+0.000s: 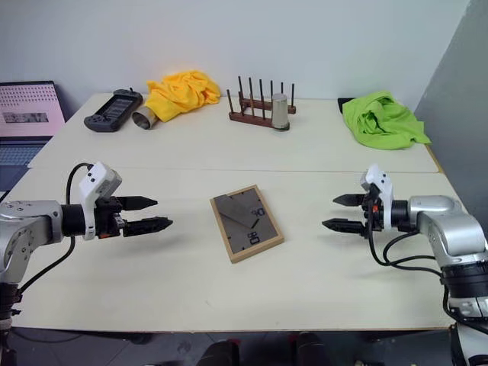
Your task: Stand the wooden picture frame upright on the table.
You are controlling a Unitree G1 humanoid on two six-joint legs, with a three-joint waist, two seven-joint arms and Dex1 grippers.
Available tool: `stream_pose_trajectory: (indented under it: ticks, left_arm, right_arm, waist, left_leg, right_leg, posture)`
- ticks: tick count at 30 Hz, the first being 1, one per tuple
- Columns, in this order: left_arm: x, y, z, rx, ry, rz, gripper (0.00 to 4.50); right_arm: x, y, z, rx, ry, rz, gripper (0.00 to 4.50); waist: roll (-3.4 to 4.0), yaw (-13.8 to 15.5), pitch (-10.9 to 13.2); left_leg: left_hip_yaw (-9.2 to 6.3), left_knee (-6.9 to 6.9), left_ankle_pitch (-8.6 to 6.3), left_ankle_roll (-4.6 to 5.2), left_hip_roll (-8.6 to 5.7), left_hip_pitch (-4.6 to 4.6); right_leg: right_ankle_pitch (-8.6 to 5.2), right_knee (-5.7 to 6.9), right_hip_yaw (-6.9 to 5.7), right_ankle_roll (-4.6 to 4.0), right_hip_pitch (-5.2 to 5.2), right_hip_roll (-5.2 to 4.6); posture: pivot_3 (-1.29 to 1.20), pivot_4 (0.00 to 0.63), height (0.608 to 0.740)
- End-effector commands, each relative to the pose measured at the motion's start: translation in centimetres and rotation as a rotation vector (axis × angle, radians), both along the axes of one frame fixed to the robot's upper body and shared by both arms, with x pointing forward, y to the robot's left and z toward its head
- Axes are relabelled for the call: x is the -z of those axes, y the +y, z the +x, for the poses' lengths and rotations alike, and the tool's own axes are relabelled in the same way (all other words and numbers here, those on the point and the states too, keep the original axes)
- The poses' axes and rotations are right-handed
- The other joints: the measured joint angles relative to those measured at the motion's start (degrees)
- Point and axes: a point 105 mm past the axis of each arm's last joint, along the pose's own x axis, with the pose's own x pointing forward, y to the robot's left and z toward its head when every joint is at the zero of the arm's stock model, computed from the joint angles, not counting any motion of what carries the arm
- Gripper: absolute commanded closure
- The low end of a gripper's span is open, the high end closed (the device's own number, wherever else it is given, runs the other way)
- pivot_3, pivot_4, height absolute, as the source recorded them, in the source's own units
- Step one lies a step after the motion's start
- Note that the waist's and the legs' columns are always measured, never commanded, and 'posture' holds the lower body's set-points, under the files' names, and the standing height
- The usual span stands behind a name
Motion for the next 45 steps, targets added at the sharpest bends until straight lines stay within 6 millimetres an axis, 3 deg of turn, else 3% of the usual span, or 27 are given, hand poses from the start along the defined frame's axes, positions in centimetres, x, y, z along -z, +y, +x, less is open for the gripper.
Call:
stream_pose_trajectory:
  ticks: [1,23,24,30,37,44,45]
  left_arm:
    - [-1.0,0.1,0.4,-0.008,-0.055,0.013,0.0]
    - [-0.1,-0.8,0.8,0.019,-0.038,0.0,0.0]
    - [0.0,-0.9,0.8,0.024,-0.035,-0.006,0.18]
    - [0.7,-1.8,1.0,0.059,-0.037,-0.007,1.31]
    - [3.8,-3.3,3.8,0.044,-0.082,0.071,2.72]
    - [5.7,-5.4,5.6,0.078,-0.086,0.075,4.23]
    - [5.9,-5.5,5.8,0.08,-0.086,0.074,4.4]
  right_arm:
    - [-0.5,-0.2,0.3,0.008,-0.022,-0.005,0.04]
    - [0.7,0.6,0.4,0.008,-0.03,-0.013,0.04]
    - [0.8,0.8,0.4,0.007,-0.027,-0.01,0.01]
    - [1.2,2.3,0.7,-0.013,-0.036,0.013,1.22]
    - [3.5,4.8,2.2,0.013,-0.083,-0.037,2.76]
    - [6.0,7.9,1.7,-0.032,-0.076,-0.058,4.48]
    - [6.1,8.3,1.5,-0.042,-0.074,-0.056,4.5]
  waist:
    - [0.0,0.0,0.0]
    - [0.0,0.01,0.0]
    - [0.0,0.0,0.0]
    - [0.0,0.03,0.0]
    - [0.0,0.05,0.0]
    - [0.0,0.04,0.0]
    - [0.0,0.03,0.0]
  left_leg:
    - [0.0,0.0,0.0,0.0,0.0,0.0]
    - [0.0,0.02,0.0,0.0,0.0,-0.02]
    - [0.0,0.02,0.0,0.0,0.0,-0.02]
    - [0.0,0.04,0.0,0.0,0.0,-0.02]
    - [0.0,0.09,0.0,0.0,-0.01,-0.02]
    - [0.0,0.12,0.0,0.0,-0.02,-0.02]
    - [-0.01,0.12,0.0,0.0,-0.03,-0.01]
  right_leg:
    - [0.0,0.0,0.0,0.0,0.0,0.0]
    - [0.0,0.01,0.0,0.0,-0.01,0.0]
    - [0.0,0.01,0.0,0.0,-0.01,0.0]
    - [0.01,0.03,0.0,0.0,-0.01,0.0]
    - [0.01,0.08,0.0,0.0,0.0,0.0]
    - [0.01,0.17,0.0,-0.01,-0.02,0.0]
    - [0.01,0.19,0.0,-0.01,-0.02,-0.01]
  posture:
    - [0.0,0.15,0.74]
    - [0.0,0.15,0.74]
    - [0.0,0.15,0.74]
    - [0.0,0.15,0.74]
    - [0.0,0.15,0.74]
    - [0.0,0.15,0.74]
    - [0.0,0.15,0.74]
